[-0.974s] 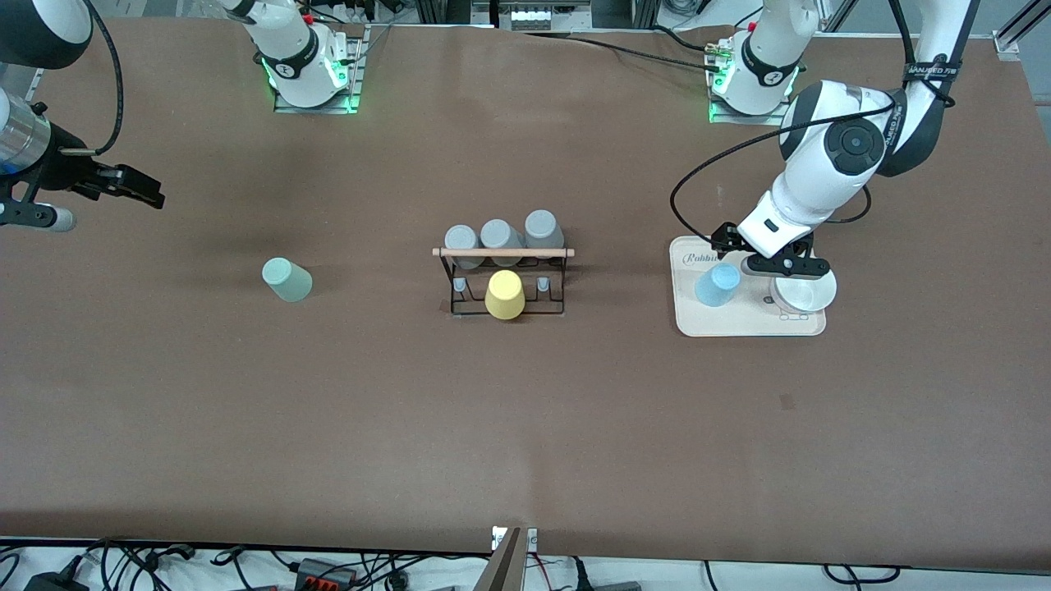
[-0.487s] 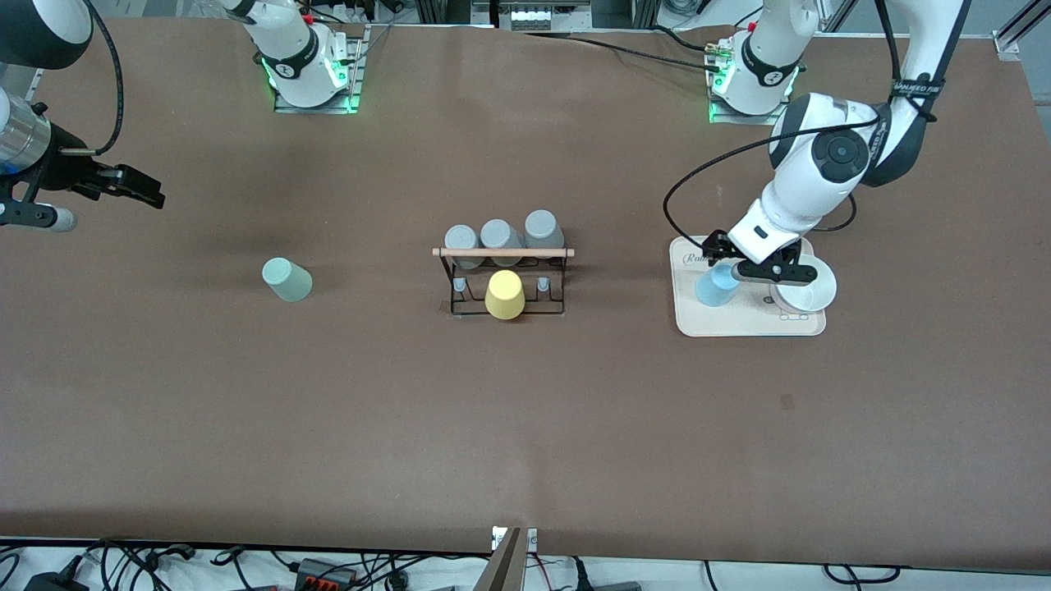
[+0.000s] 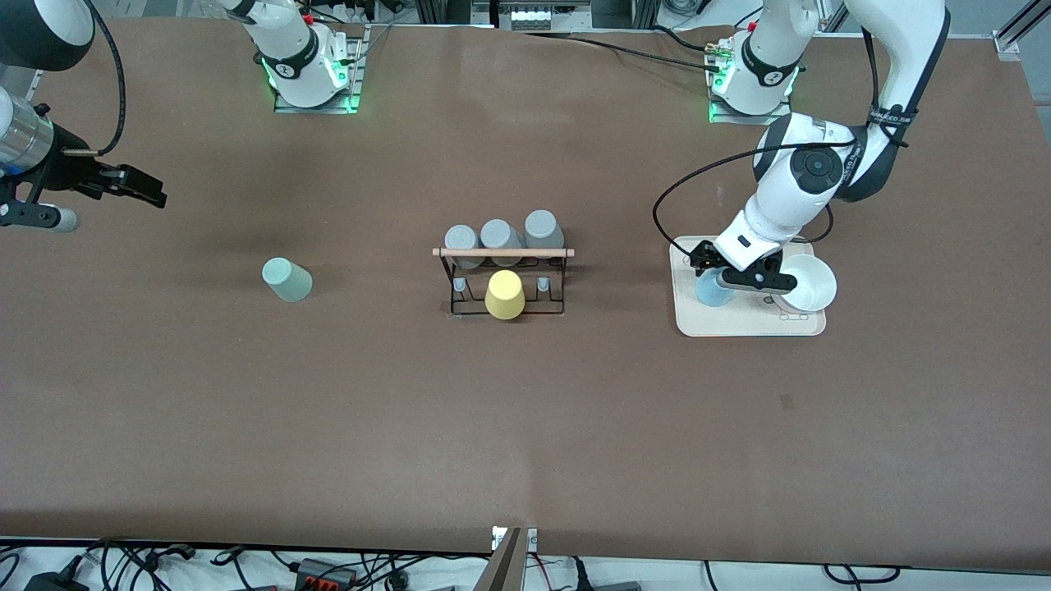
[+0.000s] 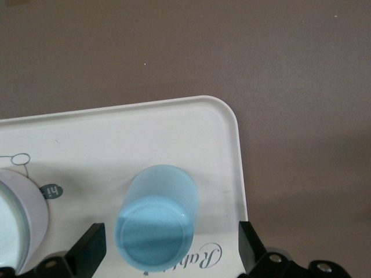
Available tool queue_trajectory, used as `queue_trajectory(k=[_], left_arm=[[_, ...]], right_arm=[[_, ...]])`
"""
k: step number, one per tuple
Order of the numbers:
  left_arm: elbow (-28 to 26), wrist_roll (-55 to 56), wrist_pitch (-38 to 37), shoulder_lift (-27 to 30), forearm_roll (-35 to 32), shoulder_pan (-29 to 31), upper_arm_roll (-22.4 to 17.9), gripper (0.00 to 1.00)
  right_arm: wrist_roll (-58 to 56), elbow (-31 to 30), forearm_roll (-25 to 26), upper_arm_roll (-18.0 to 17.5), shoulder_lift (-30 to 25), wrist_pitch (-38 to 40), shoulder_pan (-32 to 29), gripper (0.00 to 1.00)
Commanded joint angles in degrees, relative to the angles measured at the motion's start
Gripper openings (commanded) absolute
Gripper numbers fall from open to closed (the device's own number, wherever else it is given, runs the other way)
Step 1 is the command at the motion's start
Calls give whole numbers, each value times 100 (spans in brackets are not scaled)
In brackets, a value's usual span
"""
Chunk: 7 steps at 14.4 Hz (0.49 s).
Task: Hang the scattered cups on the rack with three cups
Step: 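Close the left gripper around the light blue cup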
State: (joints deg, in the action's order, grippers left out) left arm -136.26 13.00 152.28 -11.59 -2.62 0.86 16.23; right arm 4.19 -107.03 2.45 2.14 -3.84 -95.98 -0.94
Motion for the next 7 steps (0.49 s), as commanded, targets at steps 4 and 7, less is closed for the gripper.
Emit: queue_trajectory(k=[4,7], left_arm=[[-445,71,838,-133,-177,28,12,100],[-428,36,847,-142,-360,46,-14,92]], right_arm=[[-68,-73,-95,-3,-74,44,-38,100],[-68,-73,-95,-3,-74,44,-38,100]])
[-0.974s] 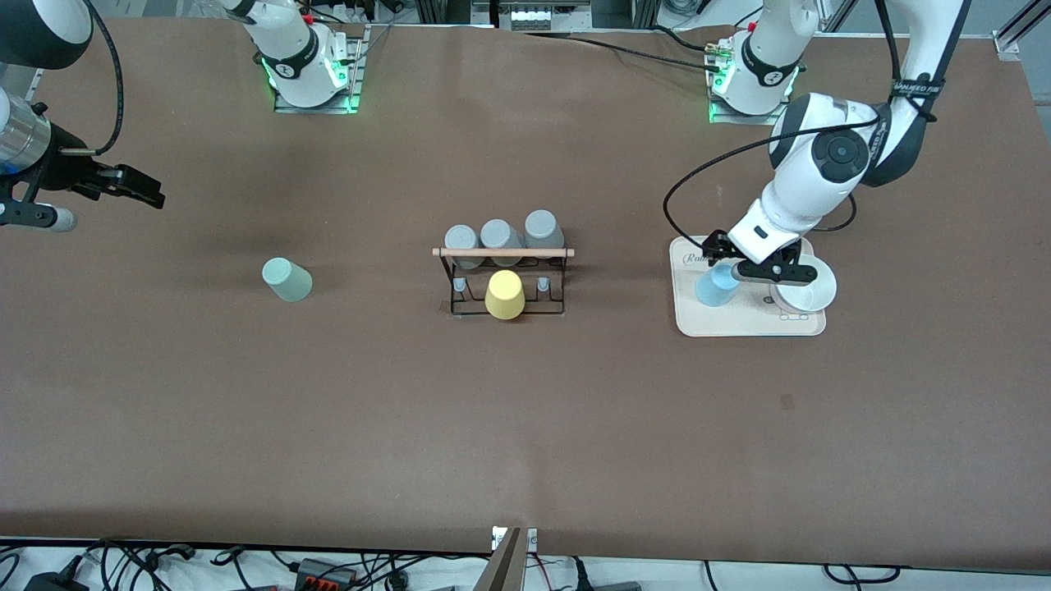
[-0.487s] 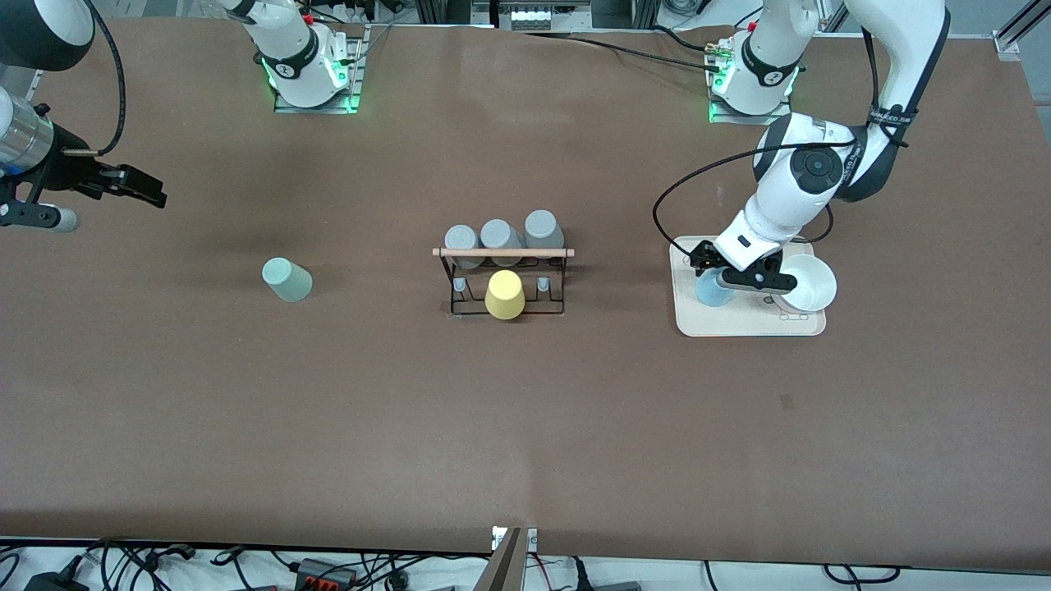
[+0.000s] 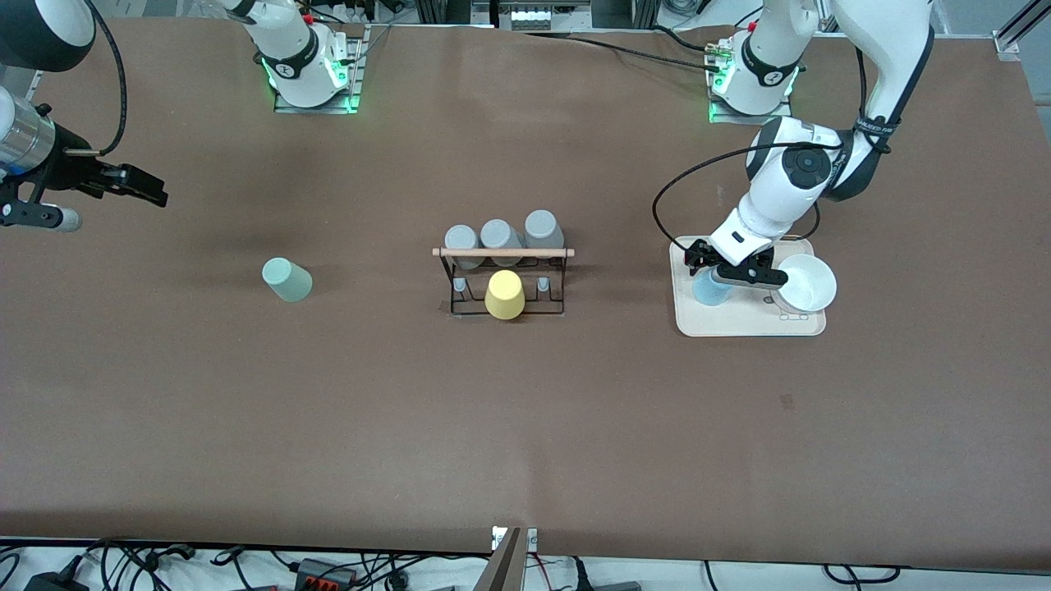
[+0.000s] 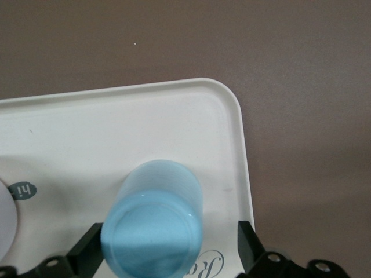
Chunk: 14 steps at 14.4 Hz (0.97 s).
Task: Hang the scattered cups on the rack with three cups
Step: 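Close the left gripper around the light blue cup, then carry the blue cup toward the rack while the right gripper reaches the mint cup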
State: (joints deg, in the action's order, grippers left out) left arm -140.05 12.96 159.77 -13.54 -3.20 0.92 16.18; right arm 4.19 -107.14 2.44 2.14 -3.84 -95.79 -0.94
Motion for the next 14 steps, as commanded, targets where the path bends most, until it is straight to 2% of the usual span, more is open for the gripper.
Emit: queue_trajectory(k=[1,12,14], left_arm=[[-32,40,99,45,-513,40,-27,90],[162,40,186,-113,-673,92,-71,92],[162,40,186,-122,-682,92,-71,88]], right_arm=[[-68,-62,-95,-3,-74,26,-38,100],[-59,-62,-95,-3,-65,26,-55,100],[-59,-53,-104,-3,-56,26,-64,100]])
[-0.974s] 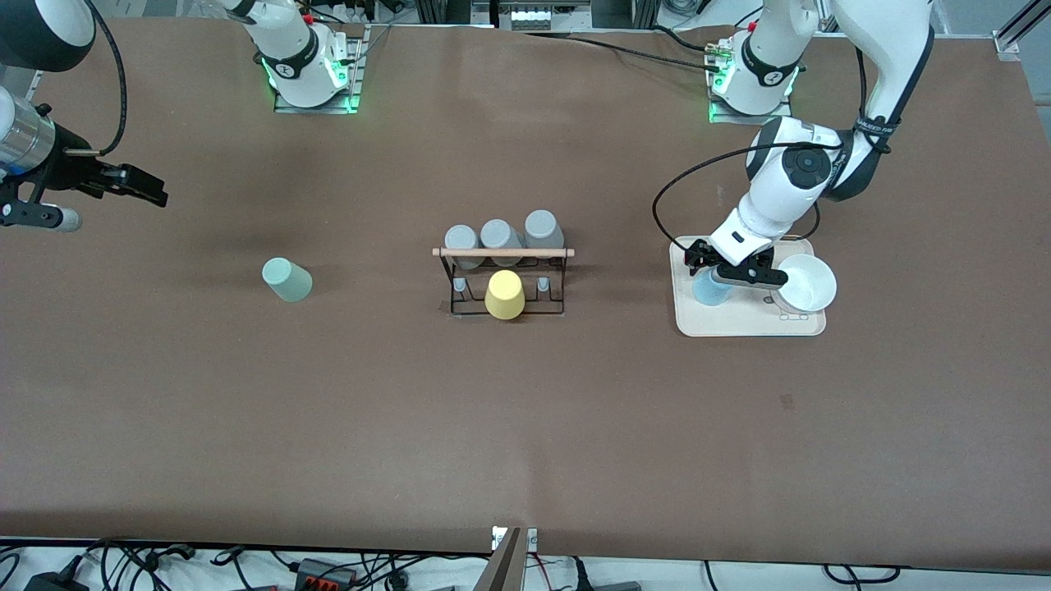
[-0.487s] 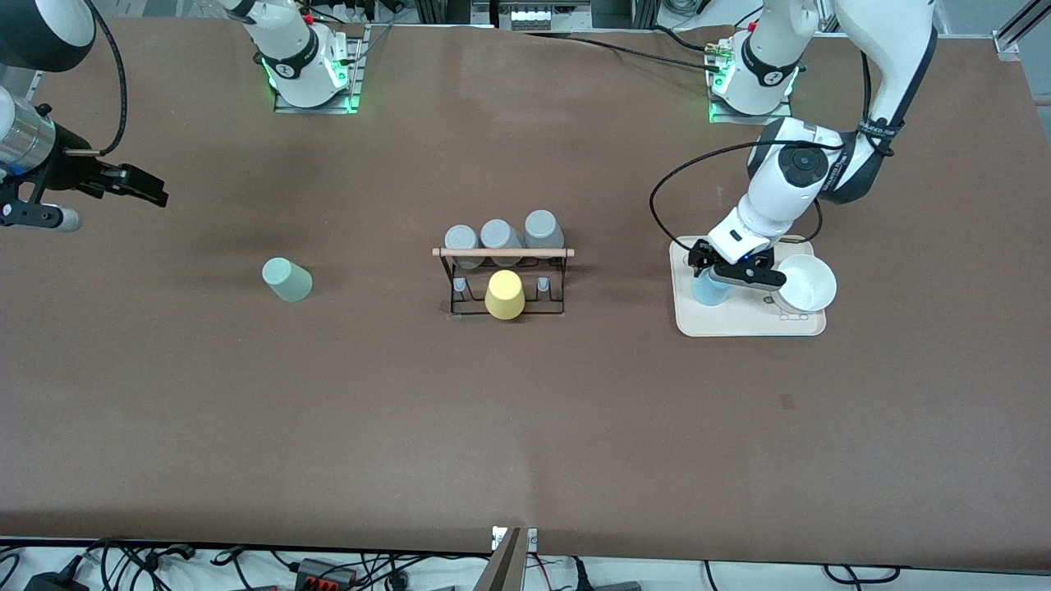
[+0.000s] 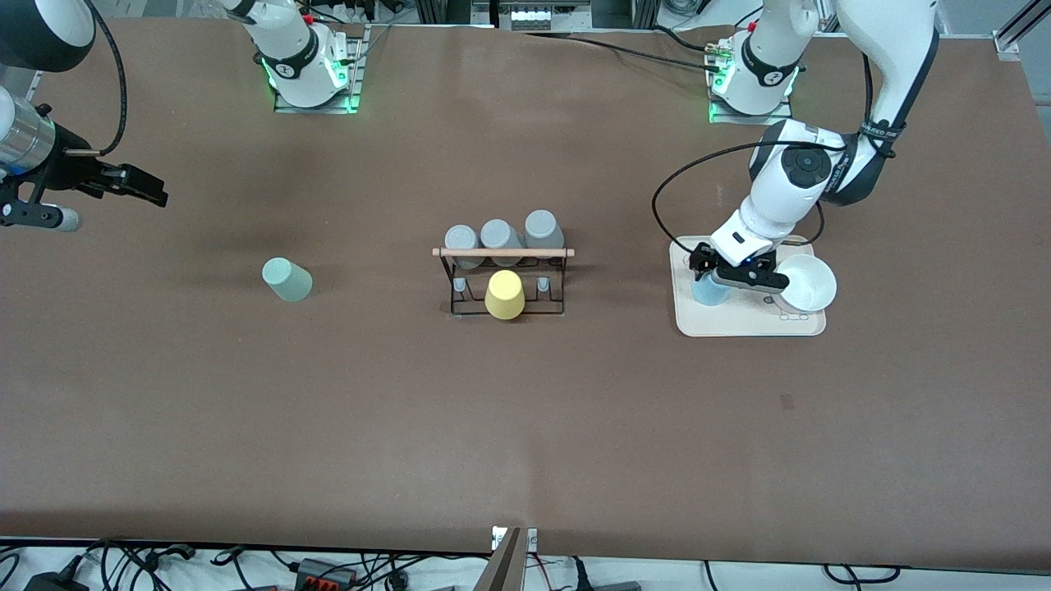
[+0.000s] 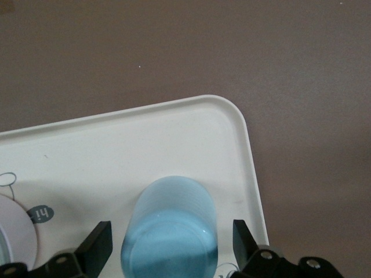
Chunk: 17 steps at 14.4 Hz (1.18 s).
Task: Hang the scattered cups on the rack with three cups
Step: 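Carry the blue cup toward the rack while the right gripper reaches the mint cup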
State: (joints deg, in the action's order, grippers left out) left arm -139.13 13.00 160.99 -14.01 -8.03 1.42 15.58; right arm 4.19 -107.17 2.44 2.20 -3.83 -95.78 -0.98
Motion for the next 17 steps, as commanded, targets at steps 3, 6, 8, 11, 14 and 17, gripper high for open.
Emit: queue_trajectory(k=[3,6,8,11,14,17], left_arm=[[71,36,81,-76,-216,43,-2,50],[79,45,29,-14,-243,52,-2,29],[132,36,-58,99,-243,52,-2,27],[622,-61,-1005,258,-243,52,32,25],[1780,-17,-2768,294,-243,-27,146,24],[2758,201,-3978,188,-225,-54,445,24]], right_arm=[[-59,-50,-103,-9,-30,42,-95,100],[-68,-58,-103,-9,-21,86,-122,100],[-68,-67,-103,-9,-21,77,-165,100],[-146,-137,-103,0,120,-45,-183,100],[-156,-785,-95,0,58,-912,-166,100],[-165,-1611,-86,-9,49,-2002,-122,100]])
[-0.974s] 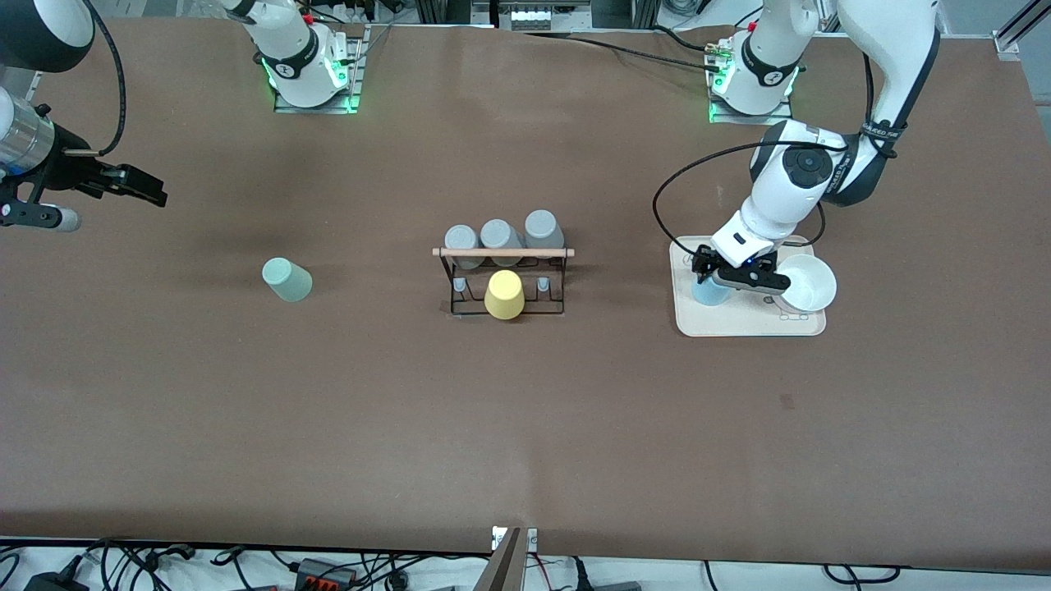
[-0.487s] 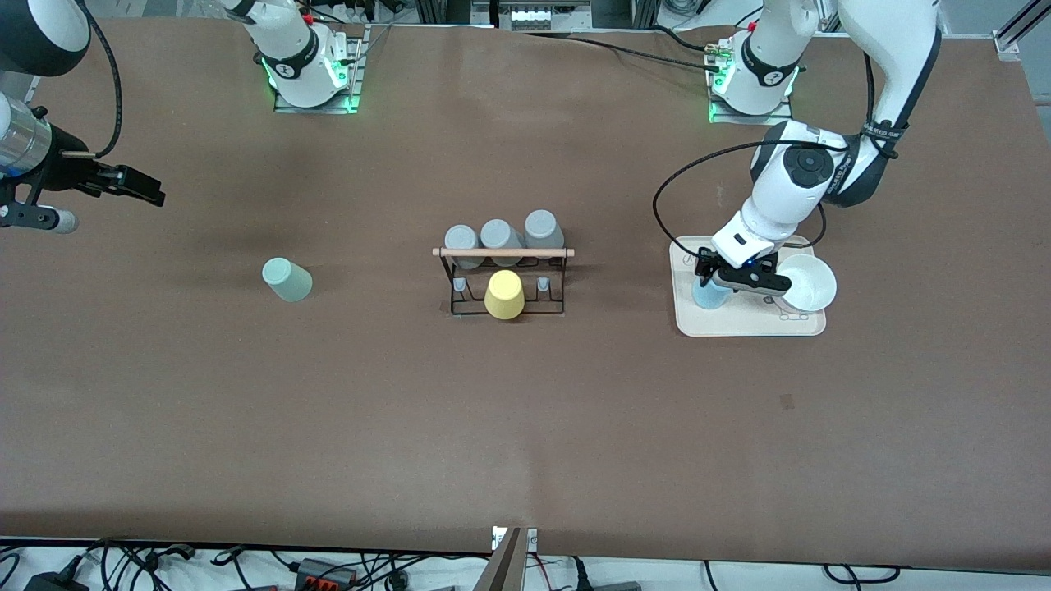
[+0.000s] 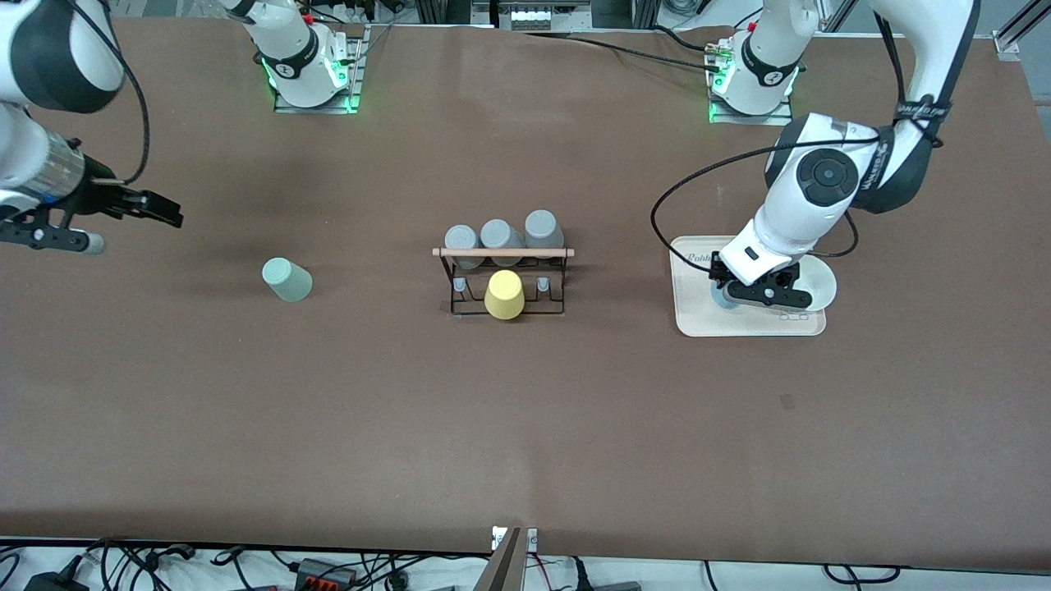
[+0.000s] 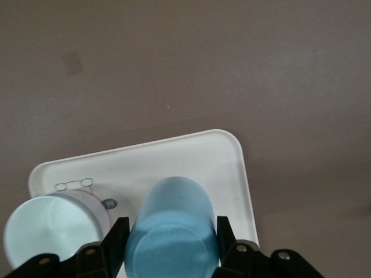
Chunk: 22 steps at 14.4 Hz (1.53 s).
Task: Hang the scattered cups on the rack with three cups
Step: 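Carry the blue cup toward the rack while the right gripper reaches the mint cup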
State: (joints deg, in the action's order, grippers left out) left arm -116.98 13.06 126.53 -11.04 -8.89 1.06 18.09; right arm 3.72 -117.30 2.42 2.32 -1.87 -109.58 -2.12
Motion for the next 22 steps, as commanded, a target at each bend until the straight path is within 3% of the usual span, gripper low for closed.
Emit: queue_trajectory(k=[1,5,11,17,22], left_arm=[[745,458,-533,-126,-87,-26,334,24],[2071,1635,-1173,-608,-148,-526,573,24],[3118,2122,-1201,-1188,-148,-878,582,24],[3471,3596,-1157,-1681,-658,-1616,556,25],[4069,3774,-1079,-2234,-754,-2081,494,26]], right_arm=[[-117,-880,-84,-30,-156,-1035,10,100],[-126,-1523,-75,-65,-78,-2249,308,100],[-970,-1603,-57,-65,520,-3007,405,100],[-952,-1603,-75,-83,863,-3394,476,100],[-829,-1603,-92,-83,1038,-3596,572,100]])
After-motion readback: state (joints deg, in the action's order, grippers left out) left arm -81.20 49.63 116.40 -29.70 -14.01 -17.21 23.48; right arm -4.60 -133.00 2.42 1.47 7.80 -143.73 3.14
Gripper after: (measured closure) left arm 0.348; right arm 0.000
